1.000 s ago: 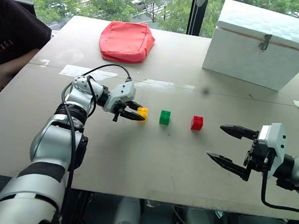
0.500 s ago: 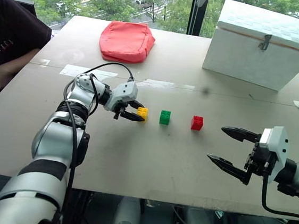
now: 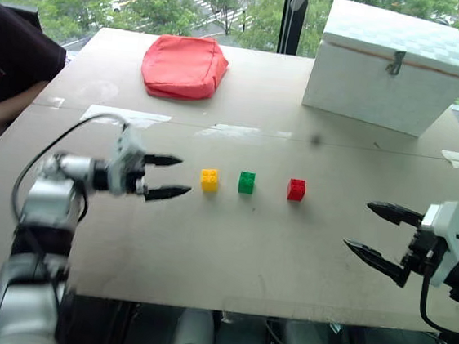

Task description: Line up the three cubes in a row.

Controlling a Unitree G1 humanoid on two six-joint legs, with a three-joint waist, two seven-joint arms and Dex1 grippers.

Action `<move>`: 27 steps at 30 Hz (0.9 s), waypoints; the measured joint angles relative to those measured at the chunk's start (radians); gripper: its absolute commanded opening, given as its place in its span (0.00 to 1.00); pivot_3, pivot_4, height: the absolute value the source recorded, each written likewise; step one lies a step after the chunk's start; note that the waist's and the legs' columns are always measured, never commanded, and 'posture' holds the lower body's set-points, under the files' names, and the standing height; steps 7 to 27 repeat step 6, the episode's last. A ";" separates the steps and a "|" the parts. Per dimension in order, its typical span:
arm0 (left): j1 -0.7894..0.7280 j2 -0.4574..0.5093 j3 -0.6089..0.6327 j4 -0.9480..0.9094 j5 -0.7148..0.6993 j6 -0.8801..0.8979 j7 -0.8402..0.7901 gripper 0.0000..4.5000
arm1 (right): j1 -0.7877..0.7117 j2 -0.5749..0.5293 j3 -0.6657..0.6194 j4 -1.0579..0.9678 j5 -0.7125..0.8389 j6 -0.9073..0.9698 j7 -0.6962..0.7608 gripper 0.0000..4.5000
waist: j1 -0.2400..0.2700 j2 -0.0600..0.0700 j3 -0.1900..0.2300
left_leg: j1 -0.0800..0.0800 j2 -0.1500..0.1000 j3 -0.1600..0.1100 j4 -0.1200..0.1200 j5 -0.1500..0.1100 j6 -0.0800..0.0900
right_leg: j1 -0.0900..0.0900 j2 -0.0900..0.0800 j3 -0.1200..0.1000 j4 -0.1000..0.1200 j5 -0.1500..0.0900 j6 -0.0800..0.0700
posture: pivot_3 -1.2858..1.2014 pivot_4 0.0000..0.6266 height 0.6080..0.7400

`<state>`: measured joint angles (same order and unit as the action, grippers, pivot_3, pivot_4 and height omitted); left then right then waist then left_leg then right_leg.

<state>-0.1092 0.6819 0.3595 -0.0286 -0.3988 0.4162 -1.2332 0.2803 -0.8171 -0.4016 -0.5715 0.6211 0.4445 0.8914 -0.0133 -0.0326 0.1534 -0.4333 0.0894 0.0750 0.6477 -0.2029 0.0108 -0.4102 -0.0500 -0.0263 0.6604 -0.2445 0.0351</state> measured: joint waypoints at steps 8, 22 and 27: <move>0.493 -0.155 0.231 -0.411 -0.120 0.140 0.224 0.99 | 0.080 0.018 -0.054 0.131 -0.064 -0.089 0.051 1.00 | 0.011 0.002 -0.001 | 0.009 -0.001 -0.001 0.000 -0.002 -0.004 | 0.007 -0.003 -0.003 -0.001 -0.005 0.000 | 0.52 0.24 1.00; 0.493 -0.155 0.231 -0.411 -0.120 0.140 0.224 0.99 | 0.080 0.018 -0.054 0.131 -0.064 -0.089 0.051 1.00 | 0.011 0.002 -0.001 | 0.009 -0.001 -0.001 0.000 -0.002 -0.004 | 0.007 -0.003 -0.003 -0.001 -0.005 0.000 | 0.52 0.24 1.00; 0.493 -0.155 0.231 -0.411 -0.120 0.140 0.224 0.99 | 0.080 0.018 -0.054 0.131 -0.064 -0.089 0.051 1.00 | 0.011 0.002 -0.001 | 0.009 -0.001 -0.001 0.000 -0.002 -0.004 | 0.007 -0.003 -0.003 -0.001 -0.005 0.000 | 0.52 0.24 1.00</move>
